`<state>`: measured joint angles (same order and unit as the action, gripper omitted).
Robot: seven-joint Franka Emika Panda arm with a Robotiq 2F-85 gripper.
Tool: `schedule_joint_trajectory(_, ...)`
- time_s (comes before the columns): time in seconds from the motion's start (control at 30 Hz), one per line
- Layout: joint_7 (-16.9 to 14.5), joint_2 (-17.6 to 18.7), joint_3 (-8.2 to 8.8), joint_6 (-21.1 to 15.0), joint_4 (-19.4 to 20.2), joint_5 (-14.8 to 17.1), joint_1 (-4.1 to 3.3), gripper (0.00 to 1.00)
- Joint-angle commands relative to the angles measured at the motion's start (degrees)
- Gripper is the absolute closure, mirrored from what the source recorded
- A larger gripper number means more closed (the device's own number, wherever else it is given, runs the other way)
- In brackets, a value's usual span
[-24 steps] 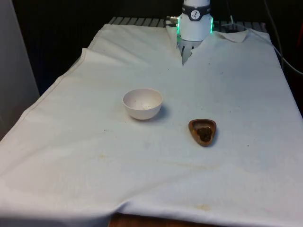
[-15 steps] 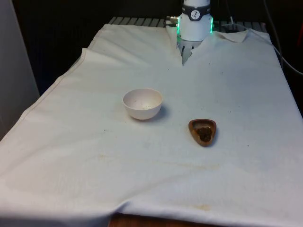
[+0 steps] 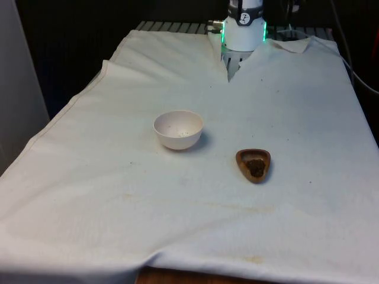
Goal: Pour the coffee beans from the cup into the bowl.
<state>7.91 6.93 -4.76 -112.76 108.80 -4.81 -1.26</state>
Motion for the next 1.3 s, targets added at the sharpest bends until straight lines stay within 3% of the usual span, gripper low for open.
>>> schedule_joint_trajectory(0.0, 1.1, -0.1, -0.34, -1.8, 1.2, -0.6, -0.17, 0.00)
schedule_joint_trajectory(0.03, 0.4, -0.1, -0.29, -0.6, 0.5, -0.1, 0.00, 0.00)
schedule_joint_trajectory(0.23, 3.7, 1.1, -1.15, -4.7, 3.0, -0.5, -0.17, 0.00)
schedule_joint_trajectory(0.33, 3.7, 1.5, -1.32, -4.5, 3.0, -0.2, 0.00, 0.00)
schedule_joint_trajectory(0.63, 8.1, 3.4, -1.20, -8.1, 4.2, 0.0, 0.06, 0.00)
schedule_joint_trajectory(0.97, 11.5, 5.0, -1.26, -9.1, 4.1, -0.2, 0.00, 0.00)
schedule_joint_trajectory(1.27, 15.2, 7.0, -0.97, -13.2, 4.7, -0.5, -0.06, 0.00)
